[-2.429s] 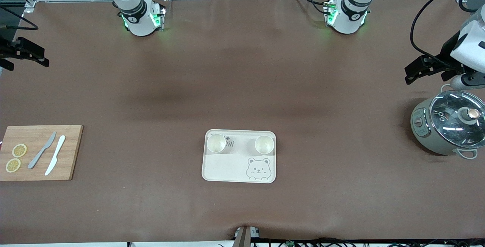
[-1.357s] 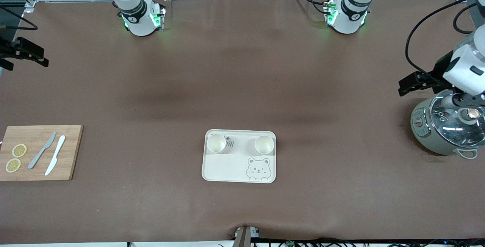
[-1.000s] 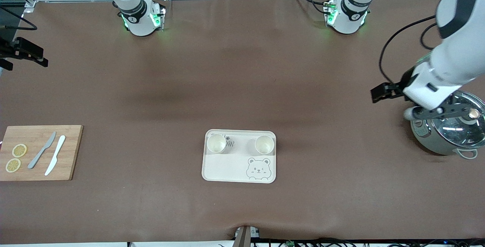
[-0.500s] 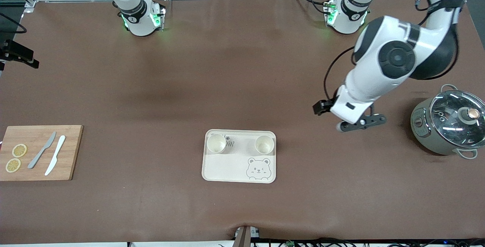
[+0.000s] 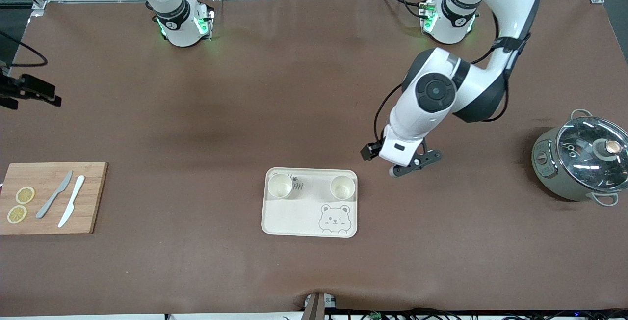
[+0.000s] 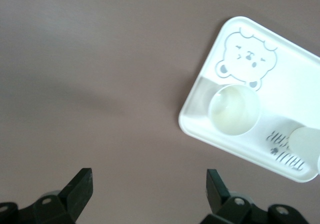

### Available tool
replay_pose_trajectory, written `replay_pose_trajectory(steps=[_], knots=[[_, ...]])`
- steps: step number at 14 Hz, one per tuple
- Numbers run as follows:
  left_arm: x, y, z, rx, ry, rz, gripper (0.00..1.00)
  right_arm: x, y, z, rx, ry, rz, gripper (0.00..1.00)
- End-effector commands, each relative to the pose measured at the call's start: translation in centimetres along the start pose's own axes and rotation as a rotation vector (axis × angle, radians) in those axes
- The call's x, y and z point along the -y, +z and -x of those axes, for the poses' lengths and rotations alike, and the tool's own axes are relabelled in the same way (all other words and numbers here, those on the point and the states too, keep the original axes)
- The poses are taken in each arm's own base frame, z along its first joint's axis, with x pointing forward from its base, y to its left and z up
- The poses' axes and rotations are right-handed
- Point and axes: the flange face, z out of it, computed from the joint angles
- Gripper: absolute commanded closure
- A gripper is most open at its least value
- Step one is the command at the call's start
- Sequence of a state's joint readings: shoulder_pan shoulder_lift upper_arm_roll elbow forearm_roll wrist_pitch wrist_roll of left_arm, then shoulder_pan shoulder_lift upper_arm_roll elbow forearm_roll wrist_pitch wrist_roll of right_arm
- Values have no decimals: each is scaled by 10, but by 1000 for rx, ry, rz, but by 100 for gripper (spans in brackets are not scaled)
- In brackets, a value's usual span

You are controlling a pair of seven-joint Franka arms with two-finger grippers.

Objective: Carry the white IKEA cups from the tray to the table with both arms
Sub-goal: 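Move the left gripper over a white cup on the tray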

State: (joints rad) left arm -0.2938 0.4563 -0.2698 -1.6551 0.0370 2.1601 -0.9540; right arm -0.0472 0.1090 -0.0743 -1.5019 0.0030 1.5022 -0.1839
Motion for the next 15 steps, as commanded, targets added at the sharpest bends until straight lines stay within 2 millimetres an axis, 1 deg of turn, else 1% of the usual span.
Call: replay_pose_trajectory(steps=[1,2,3,4,5,6,7,9,10,11,12,13,14,15], knots=[[-16,31,8,-30,-28,58,0,2,9,-16,8,-16,-2,0],[-20,44,7,-42,-45,85,0,6,17,-22,19,-20,3,0],[-23,57,5,-48,-62,109,0,2,29,-28,30,-9,-8,0],[-25,69,4,-51,-66,125,2,1,40,-36,36,-7,-15,0],[-26,81,4,-52,-68,137,10,0,49,-42,36,-5,-16,0],[-28,88,2,-57,-70,150,15,2,58,-50,38,-8,-14,0],[-28,99,-1,-61,-75,163,15,5,66,-56,35,-12,-12,0],[-33,113,-8,-82,-85,213,18,7,85,-70,28,-16,-17,0],[-34,119,-10,-83,-88,222,18,6,98,-77,28,-7,-44,0],[-35,121,-14,-88,-92,228,23,6,113,-85,32,3,-75,0],[-36,125,-16,-87,-95,230,33,9,126,-93,28,33,-101,0],[-36,130,-16,-84,-92,228,48,15,136,-100,26,91,-112,0],[-36,134,-15,-81,-90,226,62,34,145,-106,38,149,-114,0],[-37,138,-13,-79,-88,226,74,58,152,-112,39,185,-106,0]])
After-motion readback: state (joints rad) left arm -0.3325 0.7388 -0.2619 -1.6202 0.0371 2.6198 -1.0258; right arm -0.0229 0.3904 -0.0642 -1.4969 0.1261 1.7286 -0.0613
